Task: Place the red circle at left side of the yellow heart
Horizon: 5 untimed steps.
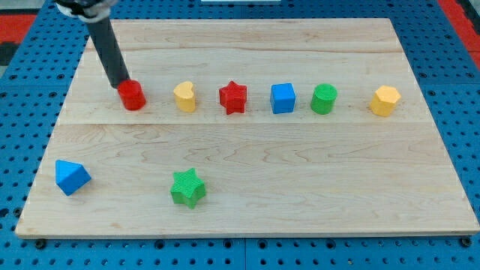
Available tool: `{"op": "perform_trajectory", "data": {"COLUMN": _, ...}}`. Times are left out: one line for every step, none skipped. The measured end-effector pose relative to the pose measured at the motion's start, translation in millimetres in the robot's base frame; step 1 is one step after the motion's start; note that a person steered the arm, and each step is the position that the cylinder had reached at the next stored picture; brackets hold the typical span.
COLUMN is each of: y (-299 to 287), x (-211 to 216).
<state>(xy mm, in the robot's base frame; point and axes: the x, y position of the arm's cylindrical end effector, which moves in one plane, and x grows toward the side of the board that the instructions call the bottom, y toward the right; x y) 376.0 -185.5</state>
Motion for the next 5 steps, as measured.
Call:
{"op": "perform_trajectory", "data": {"y": -20.0, "x": 2.3}}
{"op": "perform_trajectory", "data": {"y": -20.9, "x": 51.4}}
{"op": "perform_trajectory", "data": {"y": 3.9, "x": 105.7}}
{"op": "perform_trajectory", "data": {"y": 20.0, "x": 89.7}}
{"op": "perform_trajectory", "data": {"y": 6.0, "x": 58.8}}
